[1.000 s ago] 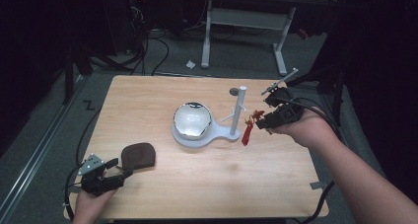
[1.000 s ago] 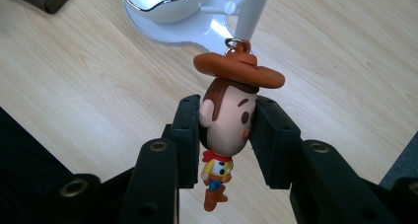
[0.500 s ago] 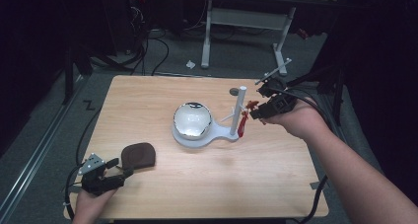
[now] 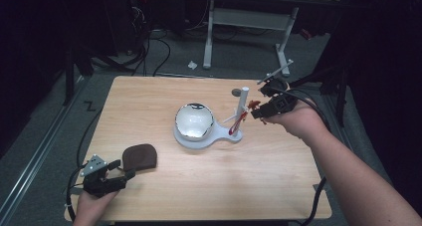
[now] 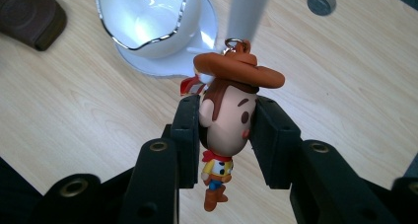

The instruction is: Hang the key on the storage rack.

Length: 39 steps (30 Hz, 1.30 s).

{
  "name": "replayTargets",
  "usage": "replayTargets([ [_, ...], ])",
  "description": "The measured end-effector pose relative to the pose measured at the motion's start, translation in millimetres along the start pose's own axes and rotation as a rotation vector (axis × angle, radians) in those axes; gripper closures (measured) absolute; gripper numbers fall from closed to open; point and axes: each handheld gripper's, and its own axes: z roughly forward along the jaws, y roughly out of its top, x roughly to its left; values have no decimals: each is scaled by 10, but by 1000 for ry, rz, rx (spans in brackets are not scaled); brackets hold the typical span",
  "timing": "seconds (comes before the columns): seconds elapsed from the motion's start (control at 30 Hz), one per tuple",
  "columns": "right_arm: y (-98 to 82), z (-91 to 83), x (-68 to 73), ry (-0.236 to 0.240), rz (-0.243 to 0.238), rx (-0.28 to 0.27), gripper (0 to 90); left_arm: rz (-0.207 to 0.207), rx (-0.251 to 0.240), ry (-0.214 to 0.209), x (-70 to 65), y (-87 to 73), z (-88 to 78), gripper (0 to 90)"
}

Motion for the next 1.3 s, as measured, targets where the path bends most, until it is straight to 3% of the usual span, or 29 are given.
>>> replayTargets([
  [0.27, -121, 91, -105, -2, 21, 28, 656, 2, 9, 0, -5, 0, 9, 247],
  [0.57, -270, 435, -130, 35, 43, 43, 655, 0, 9, 1, 0, -3, 6, 247],
  [1.3, -331, 1025, -187, 101, 71, 27, 622, -1, 16, 1, 12, -8, 20, 249],
])
